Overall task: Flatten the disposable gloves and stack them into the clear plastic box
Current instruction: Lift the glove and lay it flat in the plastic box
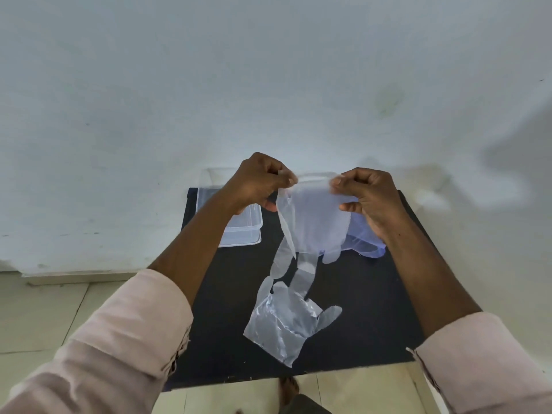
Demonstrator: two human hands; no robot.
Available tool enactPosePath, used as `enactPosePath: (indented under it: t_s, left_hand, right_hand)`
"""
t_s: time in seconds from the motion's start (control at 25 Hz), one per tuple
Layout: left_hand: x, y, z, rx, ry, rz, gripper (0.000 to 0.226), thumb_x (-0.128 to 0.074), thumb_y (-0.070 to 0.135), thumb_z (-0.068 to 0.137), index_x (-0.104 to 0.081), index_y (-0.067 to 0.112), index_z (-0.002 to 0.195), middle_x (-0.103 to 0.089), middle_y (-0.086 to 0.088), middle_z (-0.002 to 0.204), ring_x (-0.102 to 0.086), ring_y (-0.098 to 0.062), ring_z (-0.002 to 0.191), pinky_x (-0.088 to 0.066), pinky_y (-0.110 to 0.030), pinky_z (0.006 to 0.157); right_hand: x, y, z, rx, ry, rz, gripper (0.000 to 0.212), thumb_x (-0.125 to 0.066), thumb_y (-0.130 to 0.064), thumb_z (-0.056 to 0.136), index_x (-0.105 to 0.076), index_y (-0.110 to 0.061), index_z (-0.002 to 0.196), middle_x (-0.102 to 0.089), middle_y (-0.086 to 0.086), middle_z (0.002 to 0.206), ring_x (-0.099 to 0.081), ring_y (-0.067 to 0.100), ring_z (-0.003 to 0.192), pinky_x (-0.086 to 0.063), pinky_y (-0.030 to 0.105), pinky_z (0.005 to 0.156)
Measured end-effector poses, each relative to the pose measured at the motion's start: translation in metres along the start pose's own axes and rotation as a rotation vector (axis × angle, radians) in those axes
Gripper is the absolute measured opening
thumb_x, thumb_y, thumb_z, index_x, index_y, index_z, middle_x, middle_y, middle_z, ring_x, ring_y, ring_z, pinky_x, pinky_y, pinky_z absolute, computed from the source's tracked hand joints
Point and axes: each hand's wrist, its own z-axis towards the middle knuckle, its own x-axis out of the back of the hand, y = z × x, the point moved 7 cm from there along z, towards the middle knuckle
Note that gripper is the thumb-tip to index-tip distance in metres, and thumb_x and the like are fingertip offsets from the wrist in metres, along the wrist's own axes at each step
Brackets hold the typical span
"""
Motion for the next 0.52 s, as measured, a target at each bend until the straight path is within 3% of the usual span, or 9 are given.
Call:
enactPosePath:
  t_s: [0.12, 0.2, 0.28, 0.4, 0.52]
  left_hand:
    - [0.007, 0.010, 0.004, -0.053, 0.002, 0.266, 0.012, -0.068, 0.013, 0.086, -0.077, 0.013, 0.093, -0.074, -0.013, 0.096, -0.070, -0.029, 0.090, -0.057, -0.026, 0.046]
    - [0.008, 0.014, 0.007, -0.071, 0.025, 0.281, 0.011, -0.068, 0.012, 0.084, -0.077, 0.014, 0.090, -0.074, -0.013, 0.092, -0.071, -0.025, 0.084, -0.055, -0.024, 0.044]
    - [0.008, 0.011, 0.010, -0.023, 0.071, 0.090, 0.010, -0.067, 0.011, 0.085, -0.076, 0.011, 0.088, -0.073, -0.009, 0.092, -0.072, -0.020, 0.080, -0.056, -0.026, 0.047]
    - [0.000, -0.001, 0.015, 0.057, 0.102, -0.282, 0.011, -0.061, 0.008, 0.088, -0.071, 0.004, 0.091, -0.072, -0.010, 0.098, -0.072, -0.027, 0.086, -0.057, -0.033, 0.056]
    - [-0.008, -0.007, 0.023, 0.048, 0.121, -0.407, 0.012, -0.057, 0.007, 0.090, -0.068, 0.004, 0.094, -0.070, -0.017, 0.095, -0.071, -0.030, 0.083, -0.058, -0.037, 0.065]
  right_hand:
    - [-0.007, -0.012, 0.005, 0.064, 0.021, -0.084, 0.015, -0.073, -0.012, 0.082, -0.071, 0.002, 0.087, -0.072, 0.016, 0.088, -0.067, 0.019, 0.081, -0.056, 0.025, 0.055]
    - [-0.009, -0.020, 0.009, 0.112, 0.048, -0.154, 0.014, -0.072, -0.013, 0.082, -0.070, 0.001, 0.083, -0.072, 0.020, 0.087, -0.066, 0.020, 0.079, -0.055, 0.025, 0.054]
    - [-0.009, -0.024, 0.012, 0.149, 0.073, -0.177, 0.013, -0.071, -0.013, 0.082, -0.069, 0.000, 0.080, -0.071, 0.021, 0.087, -0.066, 0.023, 0.079, -0.054, 0.024, 0.053]
    - [-0.007, -0.025, 0.016, 0.156, 0.105, -0.136, 0.009, -0.069, -0.011, 0.082, -0.068, -0.005, 0.075, -0.072, 0.015, 0.086, -0.070, 0.022, 0.082, -0.055, 0.024, 0.052]
    - [-0.006, -0.020, 0.026, 0.106, 0.085, -0.095, 0.009, -0.066, -0.009, 0.085, -0.062, -0.008, 0.077, -0.073, 0.013, 0.091, -0.074, 0.019, 0.084, -0.057, 0.029, 0.055]
